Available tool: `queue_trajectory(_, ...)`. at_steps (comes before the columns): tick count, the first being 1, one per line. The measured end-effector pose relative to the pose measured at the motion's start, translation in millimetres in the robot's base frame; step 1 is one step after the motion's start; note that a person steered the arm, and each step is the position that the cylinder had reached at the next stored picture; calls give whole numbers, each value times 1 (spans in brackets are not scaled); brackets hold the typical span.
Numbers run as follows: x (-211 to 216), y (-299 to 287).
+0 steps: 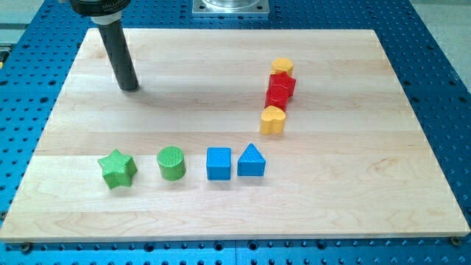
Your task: Move the red star to the top left of the green star
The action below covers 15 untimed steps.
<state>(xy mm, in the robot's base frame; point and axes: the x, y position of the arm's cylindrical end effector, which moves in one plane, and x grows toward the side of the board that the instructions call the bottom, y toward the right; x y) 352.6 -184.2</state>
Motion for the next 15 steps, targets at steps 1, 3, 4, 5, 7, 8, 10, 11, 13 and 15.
queue_trajectory(1, 0, 0)
queue_trajectory(3, -35, 102)
queue_trajectory(4, -68, 179)
queue_trajectory(5, -93, 257)
queue_trajectory(7, -24, 333)
queue_trajectory(8, -14, 283)
queue_trajectory(10, 10, 243)
queue_trajectory(11, 11, 243)
queue_trajectory(13, 69, 276)
queue_trajectory(15, 48, 143)
